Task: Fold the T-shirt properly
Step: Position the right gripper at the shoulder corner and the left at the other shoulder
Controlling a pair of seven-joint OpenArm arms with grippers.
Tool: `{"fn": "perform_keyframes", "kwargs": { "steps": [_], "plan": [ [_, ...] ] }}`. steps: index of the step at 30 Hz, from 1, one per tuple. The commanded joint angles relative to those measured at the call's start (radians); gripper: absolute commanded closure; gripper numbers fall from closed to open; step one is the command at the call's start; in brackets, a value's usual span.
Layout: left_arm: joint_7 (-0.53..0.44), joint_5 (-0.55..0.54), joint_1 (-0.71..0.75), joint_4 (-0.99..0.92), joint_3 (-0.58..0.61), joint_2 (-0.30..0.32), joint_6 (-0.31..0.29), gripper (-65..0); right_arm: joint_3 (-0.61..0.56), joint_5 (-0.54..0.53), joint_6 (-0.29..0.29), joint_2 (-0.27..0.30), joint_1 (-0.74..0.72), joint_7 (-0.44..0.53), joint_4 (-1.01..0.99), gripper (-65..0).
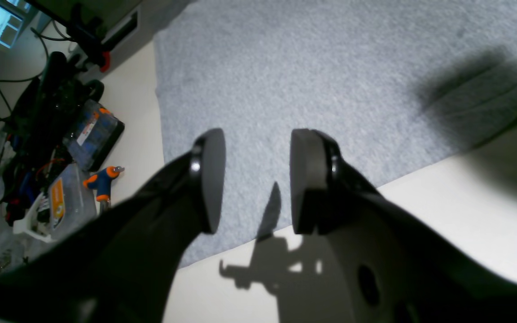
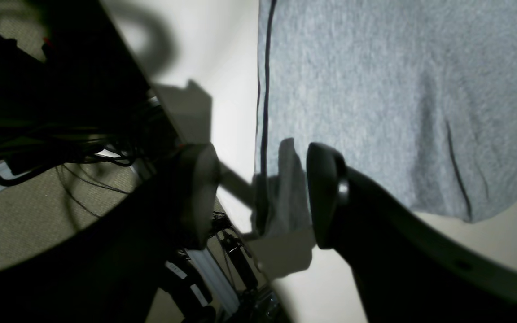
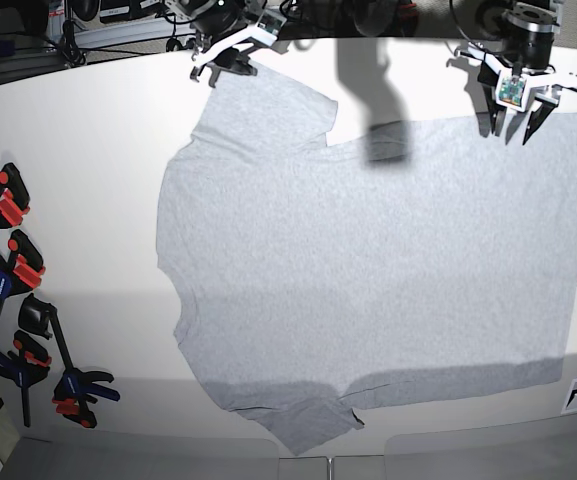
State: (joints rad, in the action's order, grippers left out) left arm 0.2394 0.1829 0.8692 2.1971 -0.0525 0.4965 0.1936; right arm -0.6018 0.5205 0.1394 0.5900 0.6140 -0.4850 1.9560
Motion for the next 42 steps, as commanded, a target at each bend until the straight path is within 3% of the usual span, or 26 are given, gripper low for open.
{"fn": "perform_keyframes", "kwargs": {
  "steps": [1,5,12,16,21,26,31,37,42],
  "plan": [
    [-0.023,0.006,0.006,0.017,-0.005,0.008,0.013,-21.6,0.006,0.018,-0.020,0.005,-0.018,-0.039,0.007,-31.0],
    [-0.024,0.007,0.006,0.017,-0.005,0.008,0.013,-21.6,0.019,0.018,-0.021,0.006,-0.042,-0.129,0.002,-31.0],
    [-0.024,0.009,0.006,0.017,-0.005,0.008,0.013,-21.6,0.135,0.017,-0.030,0.005,-0.048,-0.103,-0.010,-31.0],
    [-0.024,0.009,0.006,0.017,-0.005,0.008,0.013,-21.6,0.137,0.017,-0.034,0.005,-0.048,-0.068,-0.010,-31.0],
    [-0.024,0.009,0.006,0.017,-0.005,0.008,0.013,-21.6,0.035,0.018,-0.034,0.005,-0.048,-0.054,0.013,-31.0],
    [-0.024,0.009,0.006,0.017,-0.005,0.008,0.013,-21.6,-0.156,0.019,-0.033,0.006,-0.048,-0.058,0.108,-31.0],
    [-0.024,0.010,0.006,0.017,-0.005,0.008,0.013,-21.6,-0.273,0.087,-0.039,0.005,-0.049,-0.058,0.177,-31.0],
    [-0.024,0.009,0.006,0.017,-0.005,0.008,0.013,-21.6,-0.219,0.077,-0.094,0.006,-0.048,-0.122,0.177,-31.0],
    [-0.024,0.009,0.006,0.017,-0.005,0.008,0.013,-21.6,-0.109,0.030,-0.095,0.005,-0.048,-0.173,0.177,-31.0]
  ]
}}
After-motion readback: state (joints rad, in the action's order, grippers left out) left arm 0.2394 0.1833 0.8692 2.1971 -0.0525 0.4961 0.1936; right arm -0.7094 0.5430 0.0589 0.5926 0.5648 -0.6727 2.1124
